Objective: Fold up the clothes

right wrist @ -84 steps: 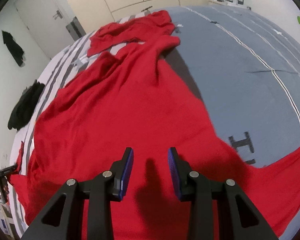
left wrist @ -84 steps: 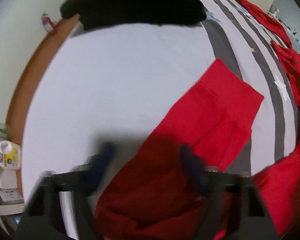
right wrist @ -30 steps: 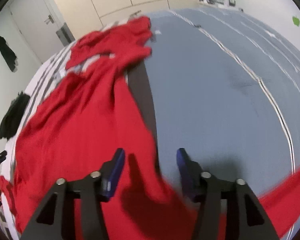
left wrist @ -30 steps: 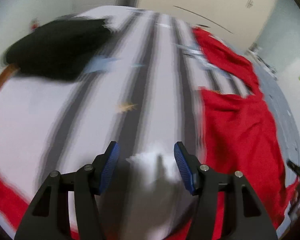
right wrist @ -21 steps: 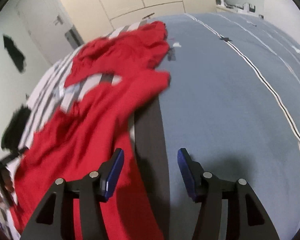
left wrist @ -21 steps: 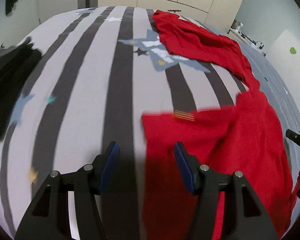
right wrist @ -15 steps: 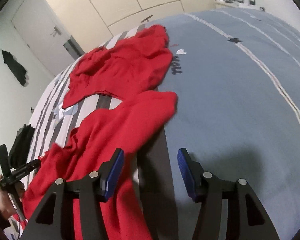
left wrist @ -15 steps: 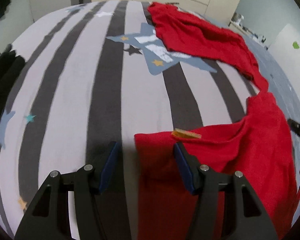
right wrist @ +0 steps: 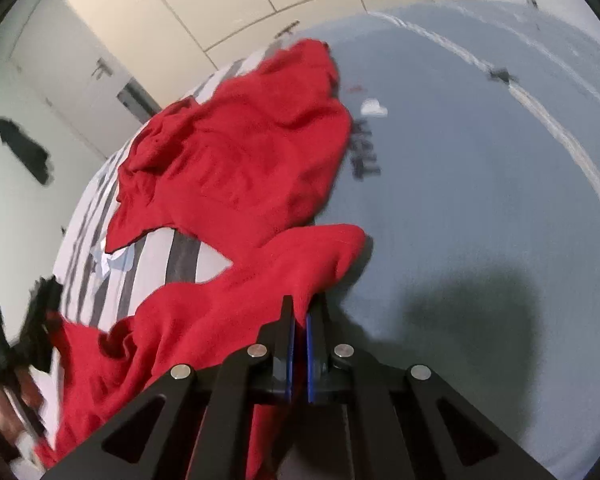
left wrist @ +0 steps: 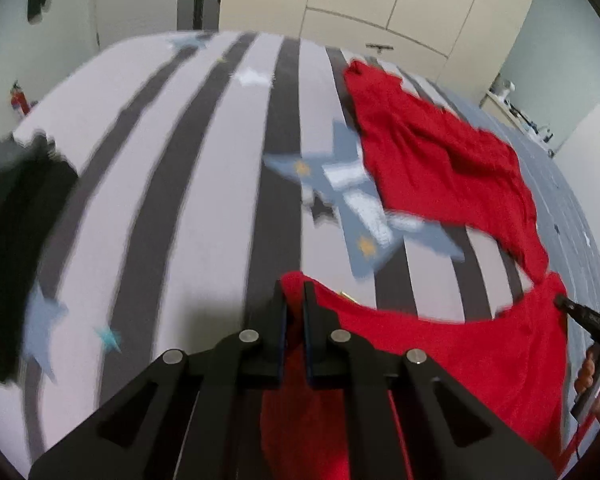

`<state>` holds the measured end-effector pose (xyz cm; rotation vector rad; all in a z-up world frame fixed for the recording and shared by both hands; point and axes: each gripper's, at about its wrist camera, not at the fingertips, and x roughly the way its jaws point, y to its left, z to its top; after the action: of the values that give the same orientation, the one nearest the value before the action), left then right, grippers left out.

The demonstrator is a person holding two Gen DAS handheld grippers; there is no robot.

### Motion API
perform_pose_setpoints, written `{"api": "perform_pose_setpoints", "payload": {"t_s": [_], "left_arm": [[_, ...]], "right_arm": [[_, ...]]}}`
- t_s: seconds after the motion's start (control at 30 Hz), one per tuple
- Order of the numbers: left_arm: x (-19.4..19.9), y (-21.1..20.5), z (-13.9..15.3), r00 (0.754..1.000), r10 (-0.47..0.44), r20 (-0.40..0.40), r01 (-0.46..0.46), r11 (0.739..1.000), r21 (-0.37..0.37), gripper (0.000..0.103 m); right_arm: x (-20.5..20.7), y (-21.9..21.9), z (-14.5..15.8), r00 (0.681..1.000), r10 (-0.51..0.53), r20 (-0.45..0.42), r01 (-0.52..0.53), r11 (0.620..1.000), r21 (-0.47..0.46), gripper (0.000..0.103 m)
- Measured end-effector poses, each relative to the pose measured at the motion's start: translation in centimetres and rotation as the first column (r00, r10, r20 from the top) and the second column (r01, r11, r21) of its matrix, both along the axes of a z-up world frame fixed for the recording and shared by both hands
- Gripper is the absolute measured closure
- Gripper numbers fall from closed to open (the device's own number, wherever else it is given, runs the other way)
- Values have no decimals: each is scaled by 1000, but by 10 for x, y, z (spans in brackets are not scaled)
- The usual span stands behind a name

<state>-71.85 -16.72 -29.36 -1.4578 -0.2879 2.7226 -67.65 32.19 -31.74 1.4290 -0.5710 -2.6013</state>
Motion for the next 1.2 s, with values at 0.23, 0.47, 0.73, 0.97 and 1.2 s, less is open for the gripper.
{"api": "perform_pose_setpoints", "payload": {"t_s": [0.23,0.47,0.73,0.97,1.2], "left_arm": [[-48,-11,34,999,19,-44,-21,999,-35,99],[-65,-29,38,997,56,-51,-59,997,-51,99],[-60,-34,45,994,56,-95,-59,998,-24,99],[-80,-21,-34,992,104,77,-84,971,-225,98],[-71,-54,-16,975,223,10,-218,962,-166,63]], "right_arm": [[-26,4,45,996,42,-79,-38,998,53,100],[-29,17,52,995,40,-92,-30,994,101,100],[-13,27,72,985,57,-166,-38,993,112,100],[-40,-5,-15,985,111,132,-149,933,329,98],[-33,31,12,999,14,51,-29,950,311,66]]}}
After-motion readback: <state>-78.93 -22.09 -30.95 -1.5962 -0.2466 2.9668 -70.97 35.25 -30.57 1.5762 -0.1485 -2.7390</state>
